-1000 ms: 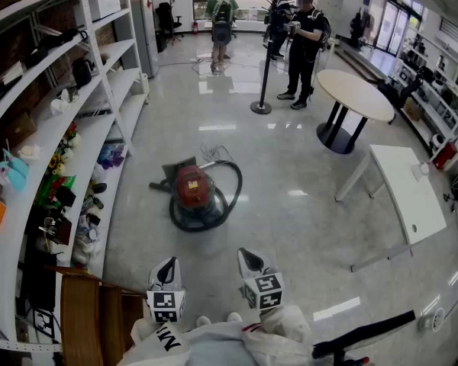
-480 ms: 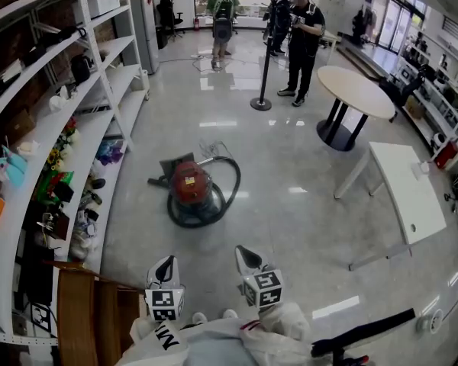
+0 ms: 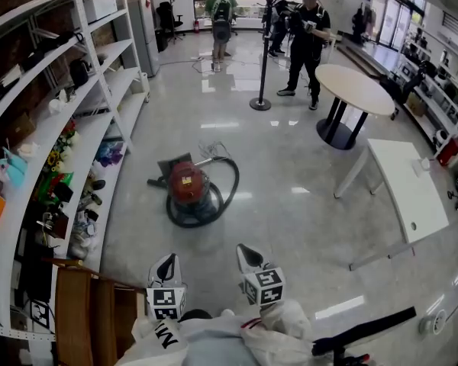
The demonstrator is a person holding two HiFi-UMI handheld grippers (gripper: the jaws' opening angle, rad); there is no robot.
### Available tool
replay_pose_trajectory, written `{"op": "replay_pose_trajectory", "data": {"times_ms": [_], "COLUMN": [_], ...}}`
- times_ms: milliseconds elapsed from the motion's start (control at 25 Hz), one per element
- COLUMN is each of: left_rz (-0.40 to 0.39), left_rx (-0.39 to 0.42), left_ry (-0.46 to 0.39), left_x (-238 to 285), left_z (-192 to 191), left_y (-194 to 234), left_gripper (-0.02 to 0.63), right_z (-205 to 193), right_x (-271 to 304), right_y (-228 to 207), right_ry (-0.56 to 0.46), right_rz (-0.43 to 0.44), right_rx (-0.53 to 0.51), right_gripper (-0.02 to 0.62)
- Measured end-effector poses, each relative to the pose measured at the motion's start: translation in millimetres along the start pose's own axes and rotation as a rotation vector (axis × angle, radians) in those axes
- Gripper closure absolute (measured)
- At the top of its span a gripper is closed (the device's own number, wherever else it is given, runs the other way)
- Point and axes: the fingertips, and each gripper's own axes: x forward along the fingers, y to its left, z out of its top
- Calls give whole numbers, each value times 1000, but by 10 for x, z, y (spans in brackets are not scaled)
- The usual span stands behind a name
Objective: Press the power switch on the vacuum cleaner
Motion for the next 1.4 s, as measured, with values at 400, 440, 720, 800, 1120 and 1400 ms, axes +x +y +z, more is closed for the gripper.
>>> {"op": "replay_pose_trajectory", "data": {"times_ms": [400,440,720,800,1120,1400], "left_rz": [27,32,44,43,27,13], "left_rx": [3,4,-3,-5,-18,-18], "left_ry": [15,19,19,22,33,28], "left_x": [-16,-4,112,161,413,630], "left_z": [-26,-32,2,11,-4,38], "left_y": [2,13,115,133,275,456], "left_gripper": [606,606,606,606,606,606], "right_z": [-52,-46,13,29,71,179], "right_x": [7,23,161,202,464,722], "right_y": [-24,-29,-61,-87,-121,-110], "right_ry": [6,6,6,7,27,34], "right_rz": [28,30,32,27,17,13], "right_rx": [20,21,12,12,8,3], "right_gripper": [595,595,595,595,595,595]}}
